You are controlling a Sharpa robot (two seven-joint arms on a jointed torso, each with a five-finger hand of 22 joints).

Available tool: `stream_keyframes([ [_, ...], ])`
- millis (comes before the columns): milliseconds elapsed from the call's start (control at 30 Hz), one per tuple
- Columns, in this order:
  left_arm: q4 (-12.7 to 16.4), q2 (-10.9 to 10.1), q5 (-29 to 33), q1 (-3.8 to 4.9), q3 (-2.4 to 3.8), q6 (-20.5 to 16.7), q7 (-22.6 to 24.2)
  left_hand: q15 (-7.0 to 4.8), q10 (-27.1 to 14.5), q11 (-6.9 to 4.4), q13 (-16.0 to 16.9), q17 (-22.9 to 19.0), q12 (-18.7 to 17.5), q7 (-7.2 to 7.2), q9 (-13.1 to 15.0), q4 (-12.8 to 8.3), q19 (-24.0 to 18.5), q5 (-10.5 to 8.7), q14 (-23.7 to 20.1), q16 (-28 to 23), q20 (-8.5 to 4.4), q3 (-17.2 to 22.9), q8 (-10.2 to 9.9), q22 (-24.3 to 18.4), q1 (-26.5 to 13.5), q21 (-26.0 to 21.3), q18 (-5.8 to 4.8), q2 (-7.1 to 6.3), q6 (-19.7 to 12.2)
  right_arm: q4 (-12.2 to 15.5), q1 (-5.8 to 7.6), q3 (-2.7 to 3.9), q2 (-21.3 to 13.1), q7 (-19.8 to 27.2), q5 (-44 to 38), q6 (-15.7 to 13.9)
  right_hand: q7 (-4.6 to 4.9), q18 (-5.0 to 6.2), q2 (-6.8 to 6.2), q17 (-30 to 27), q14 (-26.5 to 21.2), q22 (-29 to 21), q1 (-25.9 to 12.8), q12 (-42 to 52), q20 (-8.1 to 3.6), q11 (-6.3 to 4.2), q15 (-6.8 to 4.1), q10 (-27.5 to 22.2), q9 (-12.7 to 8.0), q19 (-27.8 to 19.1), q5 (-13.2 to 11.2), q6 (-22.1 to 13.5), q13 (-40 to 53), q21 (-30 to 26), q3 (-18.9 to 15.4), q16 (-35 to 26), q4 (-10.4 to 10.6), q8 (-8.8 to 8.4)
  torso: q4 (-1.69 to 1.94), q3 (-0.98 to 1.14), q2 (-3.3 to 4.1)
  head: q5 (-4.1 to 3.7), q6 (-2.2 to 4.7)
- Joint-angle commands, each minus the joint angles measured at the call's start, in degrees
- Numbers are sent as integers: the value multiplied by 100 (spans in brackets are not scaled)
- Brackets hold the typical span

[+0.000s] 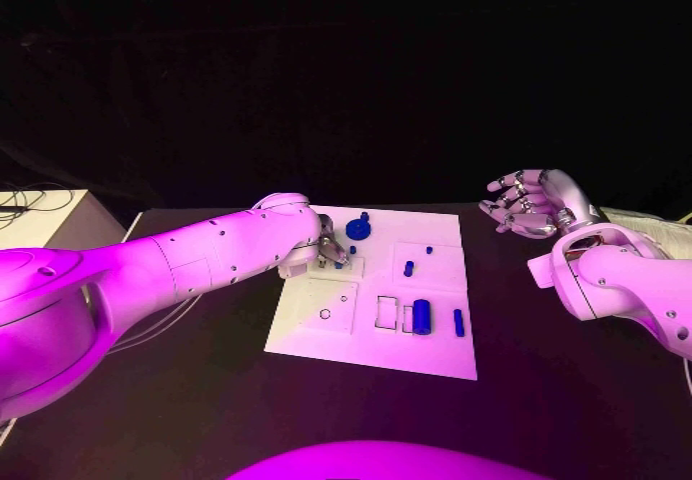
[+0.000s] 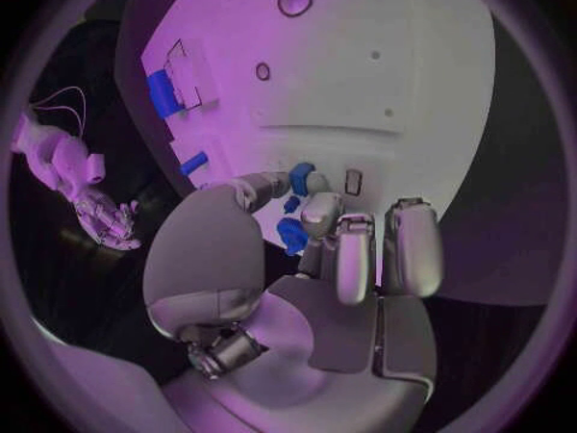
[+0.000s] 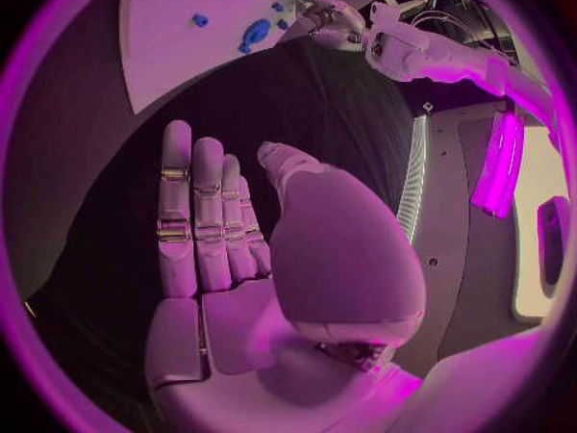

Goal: Assemble the parts on the task board

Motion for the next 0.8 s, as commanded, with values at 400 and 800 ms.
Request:
stream_keyframes([
  [400, 16, -14, -79, -53, -35, 233, 9, 3, -25, 39, 13, 1508, -15, 53, 68, 167, 8, -61, 584, 19, 4, -929, -104, -12, 102, -50, -85, 37, 51, 20, -7, 1, -8, 77, -13, 10, 25, 109, -2, 11, 40, -15, -54, -23, -4, 5, -3, 39, -10, 31, 36, -18, -10, -30, 28, -37, 9, 16, 0, -2, -1, 2, 0],
  [800, 120, -125, -143, -54, -19, 11, 15, 2, -19, 37, 26, 1508, 4, 48, 123, 183, 14, -255, 584, 19, 5, -1472, -125, -3, -24, -54, -85, 157, 63, 31, -10, 1, -17, 90, -12, 11, 25, 109, -1, 13, 42, -22, -66, -23, -3, 6, -2, 40, -10, 33, 39, -19, -13, -33, 27, -42, 13, 16, -1, -4, 8, -21, 21],
])
